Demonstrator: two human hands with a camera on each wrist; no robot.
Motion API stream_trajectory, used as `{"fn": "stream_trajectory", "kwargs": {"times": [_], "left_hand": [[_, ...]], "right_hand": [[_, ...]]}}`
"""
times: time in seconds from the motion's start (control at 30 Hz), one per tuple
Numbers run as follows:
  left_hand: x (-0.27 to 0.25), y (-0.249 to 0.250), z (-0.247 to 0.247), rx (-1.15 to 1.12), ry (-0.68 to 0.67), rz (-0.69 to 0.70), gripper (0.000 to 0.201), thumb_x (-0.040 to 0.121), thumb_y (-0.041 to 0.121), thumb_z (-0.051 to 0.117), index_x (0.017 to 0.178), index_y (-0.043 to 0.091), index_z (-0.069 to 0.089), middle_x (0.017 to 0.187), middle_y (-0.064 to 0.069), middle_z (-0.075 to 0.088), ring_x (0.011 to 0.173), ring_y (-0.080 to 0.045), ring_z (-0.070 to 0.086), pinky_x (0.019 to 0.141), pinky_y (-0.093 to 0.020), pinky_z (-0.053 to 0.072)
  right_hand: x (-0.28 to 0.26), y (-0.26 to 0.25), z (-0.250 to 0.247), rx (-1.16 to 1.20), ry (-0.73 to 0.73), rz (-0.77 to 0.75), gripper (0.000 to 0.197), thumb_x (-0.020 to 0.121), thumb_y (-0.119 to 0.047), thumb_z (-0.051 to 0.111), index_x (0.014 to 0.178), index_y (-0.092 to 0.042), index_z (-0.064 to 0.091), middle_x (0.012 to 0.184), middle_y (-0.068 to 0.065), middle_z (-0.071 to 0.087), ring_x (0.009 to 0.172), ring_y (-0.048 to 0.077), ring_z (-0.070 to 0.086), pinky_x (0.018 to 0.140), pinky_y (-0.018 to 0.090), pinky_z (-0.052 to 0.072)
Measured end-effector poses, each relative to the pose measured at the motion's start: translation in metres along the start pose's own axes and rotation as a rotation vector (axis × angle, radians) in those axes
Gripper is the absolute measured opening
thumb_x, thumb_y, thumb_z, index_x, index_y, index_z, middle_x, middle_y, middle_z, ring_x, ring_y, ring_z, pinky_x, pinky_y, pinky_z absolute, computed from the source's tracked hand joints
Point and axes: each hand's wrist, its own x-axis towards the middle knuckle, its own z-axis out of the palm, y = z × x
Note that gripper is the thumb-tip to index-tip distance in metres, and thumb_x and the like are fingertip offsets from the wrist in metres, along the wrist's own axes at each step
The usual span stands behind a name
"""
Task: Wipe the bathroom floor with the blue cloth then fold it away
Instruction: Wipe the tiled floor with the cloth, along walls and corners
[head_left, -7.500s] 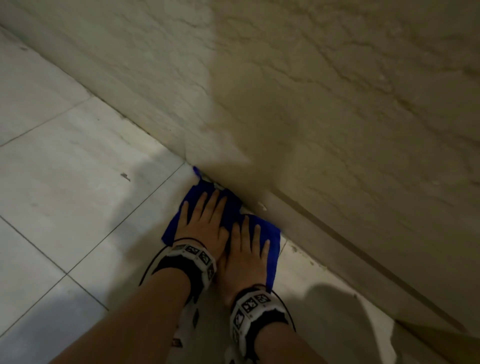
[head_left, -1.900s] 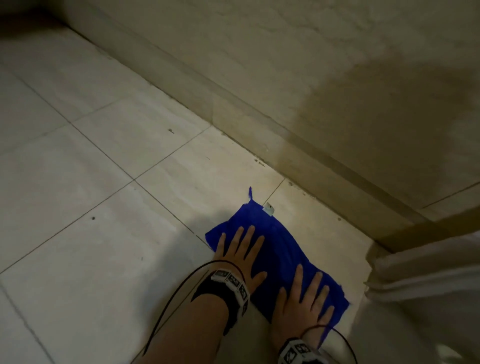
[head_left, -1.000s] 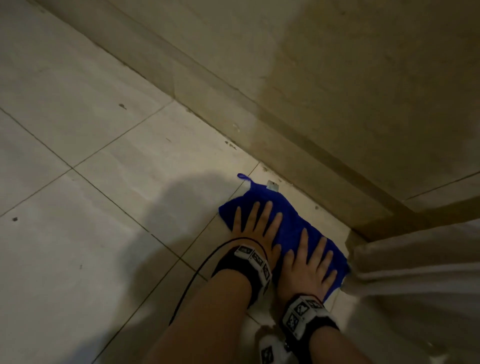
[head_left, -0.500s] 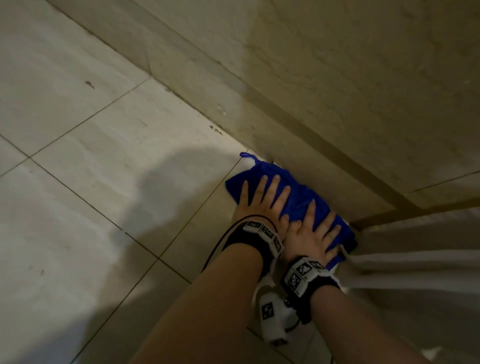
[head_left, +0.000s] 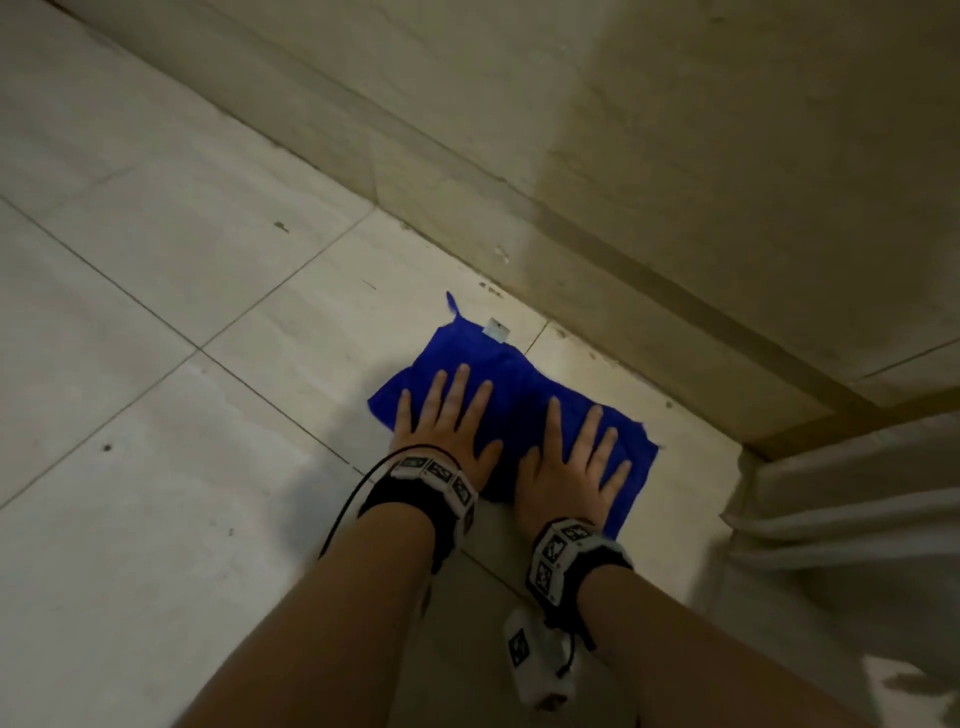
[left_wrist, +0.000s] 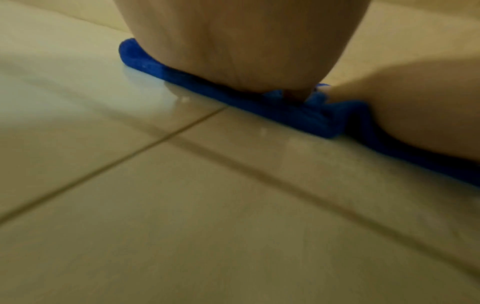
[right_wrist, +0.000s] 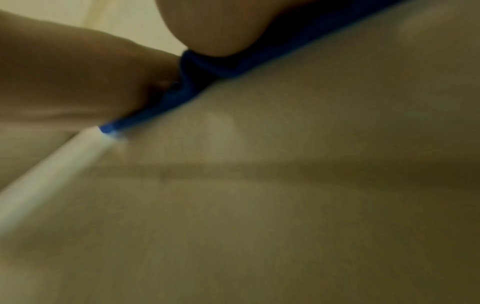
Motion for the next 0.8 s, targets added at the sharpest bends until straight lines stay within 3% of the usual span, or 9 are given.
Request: {"fn": "stream_trajectory", "kwargs": {"times": [0.2, 0.33, 0.63, 0.8], "left_hand": [[-0.046, -0.013, 0.022, -0.001, 0.046, -0.015, 0.079, 0.094, 0.065, 0.020, 0.147, 0.032, -0.028, 0.154, 0.001, -0.036, 0.145, -0.024, -0.025, 0.114, -0.054, -0.016], [-0.071, -0.016, 0.026, 0.017, -0.017, 0.011, 0.079, 0.096, 0.064, 0.021, 0.144, 0.030, -0.031, 0.153, -0.001, -0.038, 0.145, -0.027, -0.027, 0.112, -0.055, -0.017], [-0.137, -0.023, 0.055, 0.029, -0.096, 0.011, 0.080, 0.097, 0.062, 0.021, 0.139, 0.026, -0.036, 0.149, -0.004, -0.044, 0.142, -0.030, -0.031, 0.108, -0.057, -0.022], [-0.149, -0.019, 0.061, 0.024, -0.103, 0.018, 0.081, 0.097, 0.061, 0.023, 0.140, 0.025, -0.036, 0.148, -0.006, -0.045, 0.139, -0.030, -0.035, 0.107, -0.057, -0.023]], "right_hand": [[-0.046, 0.009, 0.014, -0.031, 0.002, -0.006, 0.068, 0.101, -0.046, 0.024, 0.148, -0.041, -0.024, 0.160, 0.001, -0.025, 0.149, 0.028, -0.015, 0.118, 0.051, -0.009], [-0.083, 0.009, 0.024, -0.014, 0.019, 0.002, 0.067, 0.101, -0.044, 0.025, 0.147, -0.040, -0.024, 0.160, 0.001, -0.025, 0.150, 0.028, -0.013, 0.117, 0.051, -0.009], [-0.161, 0.006, 0.035, -0.187, -0.130, 0.094, 0.075, 0.101, -0.049, 0.020, 0.130, -0.033, -0.047, 0.149, 0.004, -0.042, 0.149, 0.027, -0.016, 0.120, 0.050, -0.002], [-0.169, 0.004, 0.031, -0.221, -0.185, 0.108, 0.075, 0.101, -0.049, 0.018, 0.130, -0.033, -0.049, 0.154, 0.005, -0.039, 0.149, 0.027, -0.017, 0.121, 0.050, -0.001]]}}
